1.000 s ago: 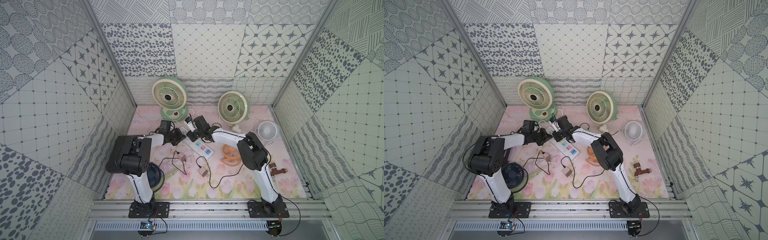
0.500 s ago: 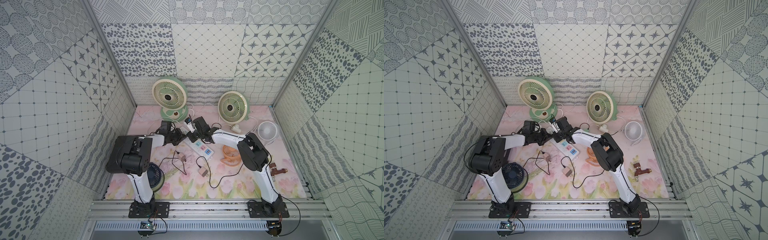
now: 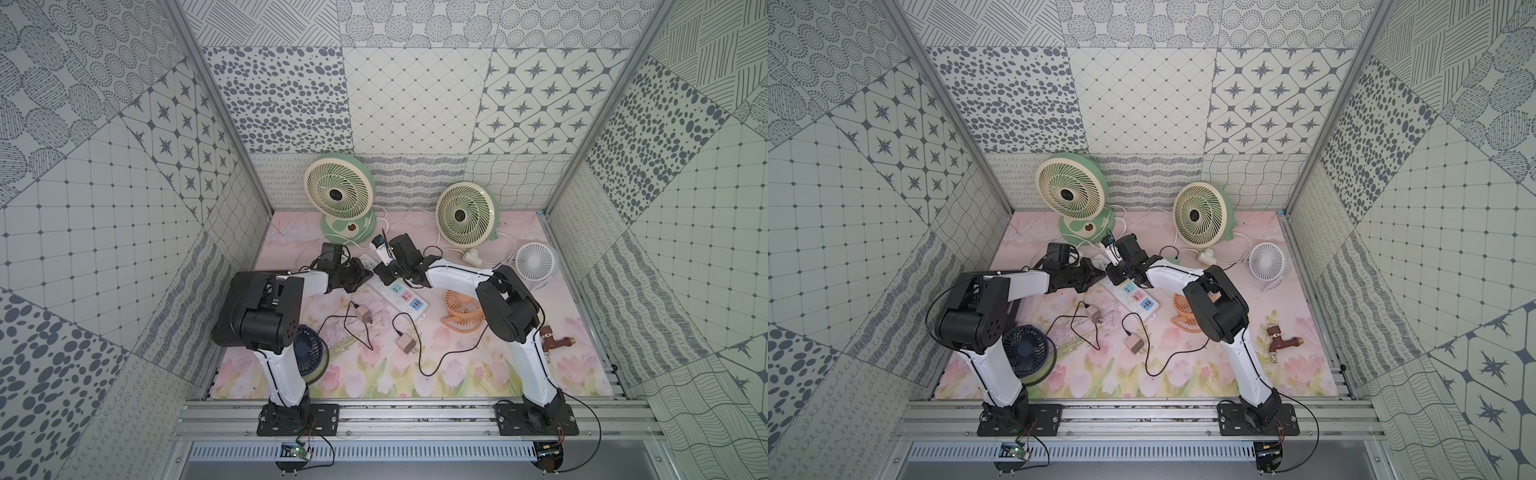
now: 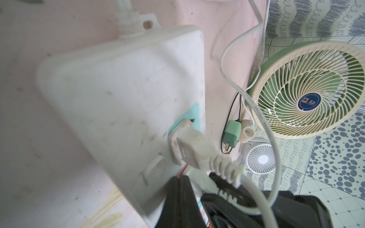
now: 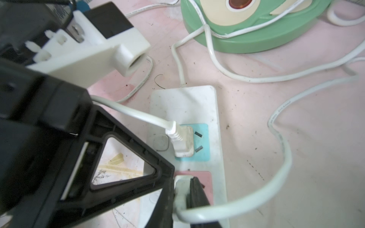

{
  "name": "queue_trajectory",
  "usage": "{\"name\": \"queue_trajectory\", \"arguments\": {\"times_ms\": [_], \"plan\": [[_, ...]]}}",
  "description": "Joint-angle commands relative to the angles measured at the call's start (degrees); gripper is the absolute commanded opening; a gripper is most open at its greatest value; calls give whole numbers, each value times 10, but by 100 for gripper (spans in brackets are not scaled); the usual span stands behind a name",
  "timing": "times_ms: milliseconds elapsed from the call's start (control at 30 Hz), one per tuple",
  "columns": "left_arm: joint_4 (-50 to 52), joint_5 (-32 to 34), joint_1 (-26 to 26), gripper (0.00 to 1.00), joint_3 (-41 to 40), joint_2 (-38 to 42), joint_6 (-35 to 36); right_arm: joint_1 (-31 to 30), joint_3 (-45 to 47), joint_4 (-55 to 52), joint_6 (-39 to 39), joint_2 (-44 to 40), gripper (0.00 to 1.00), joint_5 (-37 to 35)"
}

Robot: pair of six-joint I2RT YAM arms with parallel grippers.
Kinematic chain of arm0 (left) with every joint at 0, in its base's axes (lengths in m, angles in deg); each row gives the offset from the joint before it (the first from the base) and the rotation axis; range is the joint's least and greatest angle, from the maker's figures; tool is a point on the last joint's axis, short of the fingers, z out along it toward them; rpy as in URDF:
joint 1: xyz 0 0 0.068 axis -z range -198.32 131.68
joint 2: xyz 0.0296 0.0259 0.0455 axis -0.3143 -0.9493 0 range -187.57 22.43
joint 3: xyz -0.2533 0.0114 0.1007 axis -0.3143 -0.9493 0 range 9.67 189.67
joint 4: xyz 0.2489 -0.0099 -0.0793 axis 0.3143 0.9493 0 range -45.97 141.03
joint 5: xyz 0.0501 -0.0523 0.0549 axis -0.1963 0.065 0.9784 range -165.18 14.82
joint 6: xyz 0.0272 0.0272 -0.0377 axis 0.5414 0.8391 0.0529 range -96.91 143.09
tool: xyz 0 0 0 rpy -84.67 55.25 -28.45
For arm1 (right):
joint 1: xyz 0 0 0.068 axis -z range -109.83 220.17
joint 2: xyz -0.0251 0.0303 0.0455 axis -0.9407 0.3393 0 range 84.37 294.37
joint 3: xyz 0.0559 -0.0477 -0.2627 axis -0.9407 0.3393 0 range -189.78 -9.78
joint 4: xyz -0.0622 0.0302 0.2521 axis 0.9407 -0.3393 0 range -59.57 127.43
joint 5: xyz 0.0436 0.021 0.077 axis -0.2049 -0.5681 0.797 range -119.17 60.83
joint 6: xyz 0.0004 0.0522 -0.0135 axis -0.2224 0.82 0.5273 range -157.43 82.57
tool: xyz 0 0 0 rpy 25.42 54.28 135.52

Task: Unplug the desk fan from the power strip
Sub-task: Remove the plug from the socket.

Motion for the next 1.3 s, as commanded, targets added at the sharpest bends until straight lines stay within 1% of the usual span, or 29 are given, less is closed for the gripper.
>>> {"name": "queue_trajectory", "arguments": {"times_ms": [0,100,133,200,267,333,400,467,567,633,700,800,867,933,1067,1133,1200,1267], "plan": [[60,26,1,0,-9,0,16,-8,10,13,6,-33,0,2],[61,26,0,0,-9,0,15,-40,9,6,-48,-35,0,-53],[61,26,1,0,-9,0,17,-43,8,4,-52,-35,0,-59],[62,27,1,0,-9,0,18,-33,9,4,-33,-38,0,-40],[63,26,0,0,-9,0,19,-6,10,8,17,-38,0,2],[62,26,0,0,-11,0,20,12,13,18,46,-38,0,26],[60,26,-1,0,-12,-2,20,12,15,18,43,-39,0,26],[58,24,-1,0,-11,-5,20,-2,14,12,21,-40,0,0],[56,23,-1,0,-9,-9,18,-34,12,-2,-36,-41,0,-65],[55,22,-2,0,-9,-11,18,-41,13,-4,-48,-42,0,-80],[56,22,-3,0,-9,-11,19,-23,14,-2,-20,-44,0,-49],[56,22,-5,0,-13,-8,21,16,19,21,55,-43,0,22],[54,21,-7,0,-15,-8,22,20,20,29,70,-41,0,36],[53,21,-8,0,-16,-8,21,7,13,18,49,-39,0,15],[50,20,-9,0,-15,-11,20,-39,2,-8,-38,-36,0,-73],[51,19,-9,0,-14,-12,20,-46,2,-11,-54,-38,0,-93],[51,18,-10,0,-13,-12,19,-38,4,-11,-43,-42,0,-83],[51,18,-9,0,-14,-12,20,-13,6,-5,-2,-44,0,-30]]}}
